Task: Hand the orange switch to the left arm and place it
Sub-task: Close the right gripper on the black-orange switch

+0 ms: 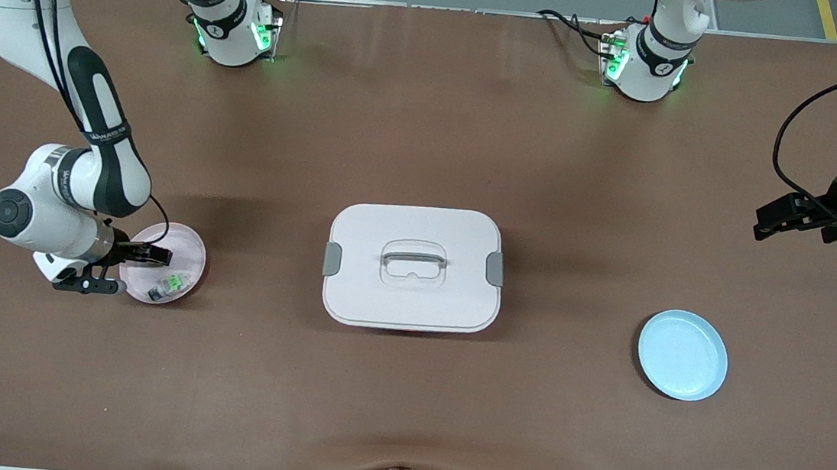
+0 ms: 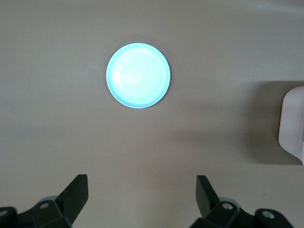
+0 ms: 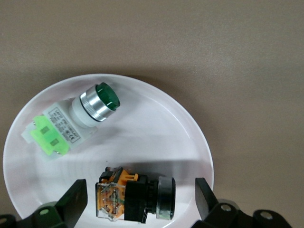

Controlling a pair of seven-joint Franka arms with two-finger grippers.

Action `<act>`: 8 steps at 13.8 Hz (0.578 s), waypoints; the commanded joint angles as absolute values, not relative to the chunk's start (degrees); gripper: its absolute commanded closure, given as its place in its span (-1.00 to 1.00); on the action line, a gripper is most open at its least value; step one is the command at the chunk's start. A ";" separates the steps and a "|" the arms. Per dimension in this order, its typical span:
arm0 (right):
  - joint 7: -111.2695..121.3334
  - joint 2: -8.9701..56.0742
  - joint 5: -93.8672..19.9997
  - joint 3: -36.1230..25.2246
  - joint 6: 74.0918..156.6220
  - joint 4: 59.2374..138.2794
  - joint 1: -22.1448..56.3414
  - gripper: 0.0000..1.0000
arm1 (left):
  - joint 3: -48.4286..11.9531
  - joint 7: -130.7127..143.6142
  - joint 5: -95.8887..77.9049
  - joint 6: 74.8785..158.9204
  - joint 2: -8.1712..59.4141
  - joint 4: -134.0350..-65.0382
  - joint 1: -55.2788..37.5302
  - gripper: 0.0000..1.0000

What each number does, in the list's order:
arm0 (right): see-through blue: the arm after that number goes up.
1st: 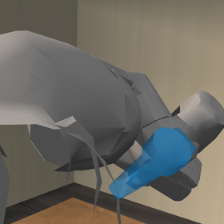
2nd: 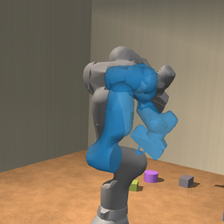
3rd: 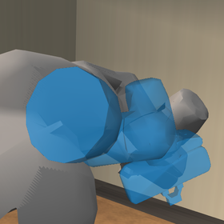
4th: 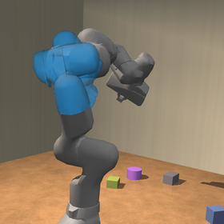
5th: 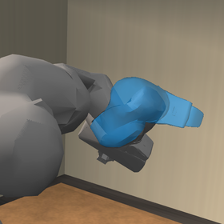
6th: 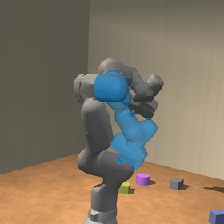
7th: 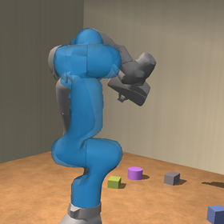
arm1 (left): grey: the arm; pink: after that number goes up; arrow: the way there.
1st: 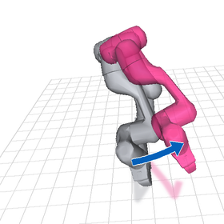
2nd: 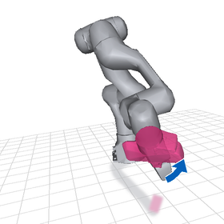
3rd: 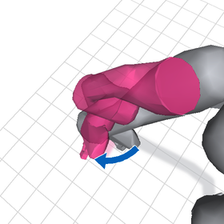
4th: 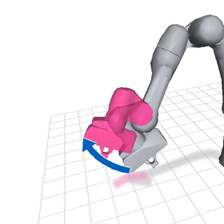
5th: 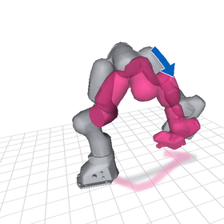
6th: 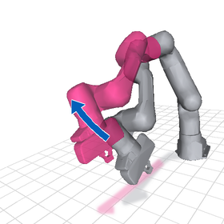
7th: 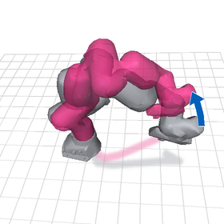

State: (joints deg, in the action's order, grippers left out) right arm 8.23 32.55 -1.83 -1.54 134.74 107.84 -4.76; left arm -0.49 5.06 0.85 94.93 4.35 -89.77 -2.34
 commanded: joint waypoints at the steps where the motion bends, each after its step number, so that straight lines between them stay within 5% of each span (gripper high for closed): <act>1: 8.44 33.05 -0.97 -1.23 135.18 107.93 -5.45 -1.00 | -0.26 3.60 -0.09 93.96 4.66 -88.59 -2.29 -1.00; 8: 8.44 34.10 -0.97 -1.23 135.00 108.19 -5.71 -1.00 | -0.26 3.60 -0.17 94.04 4.66 -88.59 -2.20 -1.00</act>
State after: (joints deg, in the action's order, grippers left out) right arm 8.24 34.09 -1.78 -1.66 134.73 107.89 -5.07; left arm -0.49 5.05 0.85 94.93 4.35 -89.76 -2.34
